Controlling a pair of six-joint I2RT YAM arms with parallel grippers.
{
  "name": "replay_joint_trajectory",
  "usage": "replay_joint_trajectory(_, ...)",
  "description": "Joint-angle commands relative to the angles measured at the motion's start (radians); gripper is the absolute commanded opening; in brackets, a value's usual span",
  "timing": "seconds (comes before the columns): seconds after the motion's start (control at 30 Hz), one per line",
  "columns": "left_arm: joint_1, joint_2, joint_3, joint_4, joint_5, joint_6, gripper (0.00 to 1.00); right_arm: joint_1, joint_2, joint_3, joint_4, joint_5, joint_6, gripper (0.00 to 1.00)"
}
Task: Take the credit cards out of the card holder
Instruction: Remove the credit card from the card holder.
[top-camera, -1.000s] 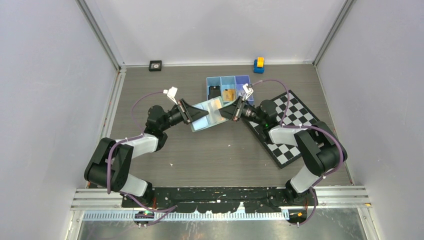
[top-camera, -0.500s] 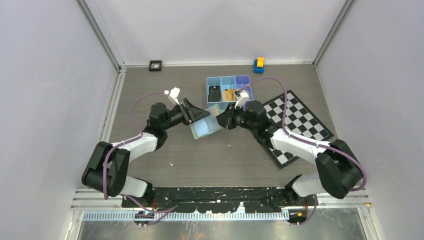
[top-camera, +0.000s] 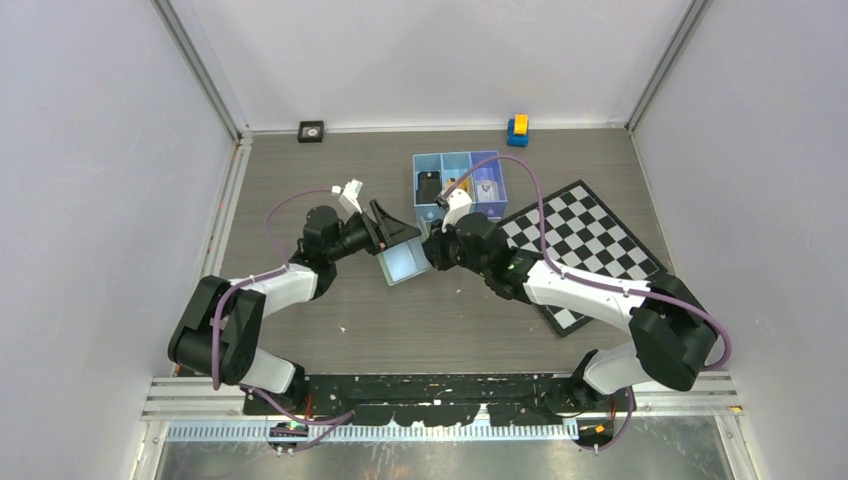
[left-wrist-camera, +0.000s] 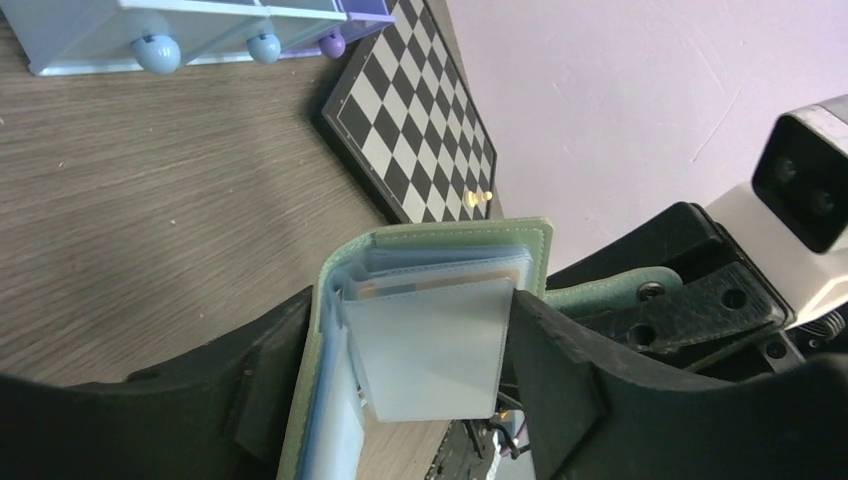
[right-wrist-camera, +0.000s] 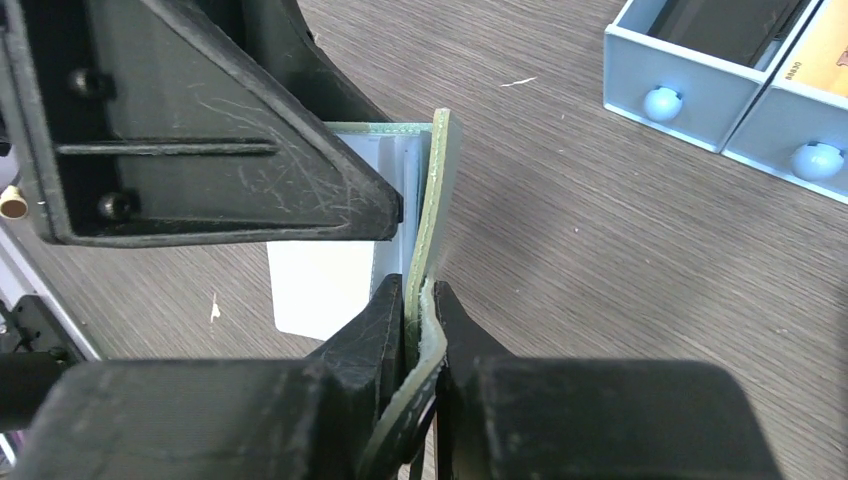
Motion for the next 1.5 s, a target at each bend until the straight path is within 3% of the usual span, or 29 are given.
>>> replay_joint_trajectory(0.0,-0.011,0.008,0.051,0.056,0.022,0.003,0.61,0.020,0.007,0.035,0.000,0.032,-0.036,0.01)
replay_joint_trajectory(0.07,-0.011,0.011,0.053,0.058,0.025,0.003,0.46,0.021,0.000,0.027,0.006,0.040,-0.034,0.00)
replay_joint_trajectory(0.17,-0.011,0.011,0.052,0.057,0.023,0.001,0.37,0.020,-0.014,0.013,0.022,0.057,-0.020,0.01)
replay_joint_trajectory(0.33,-0.003,-0.009,0.042,0.028,-0.008,0.012,0.37,-0.017,-0.062,-0.039,0.070,0.077,0.035,0.00)
replay_joint_trajectory(0.5,0.010,-0.026,0.019,0.054,-0.013,-0.001,0.37,-0.136,-0.088,-0.099,0.170,-0.124,0.141,0.00)
replay_joint_trajectory(0.8,0.038,-0.031,-0.039,0.250,0.008,-0.081,0.42,-0.250,-0.057,-0.139,0.275,-0.279,0.274,0.00)
replay_joint_trajectory(0.93,0.055,-0.040,-0.059,0.252,-0.012,-0.098,0.62,-0.317,-0.046,-0.172,0.339,-0.322,0.361,0.00)
replay_joint_trajectory(1.07,0.058,-0.029,-0.061,0.287,0.004,-0.112,0.72,-0.357,-0.028,-0.193,0.417,-0.395,0.418,0.01)
replay_joint_trajectory(1.4,0.047,0.102,0.002,0.274,0.065,-0.148,0.73,-0.357,-0.021,-0.194,0.483,-0.480,0.432,0.00)
replay_joint_trajectory(1.47,0.042,0.121,0.013,0.273,0.076,-0.152,0.69,-0.358,-0.015,-0.194,0.504,-0.495,0.445,0.00)
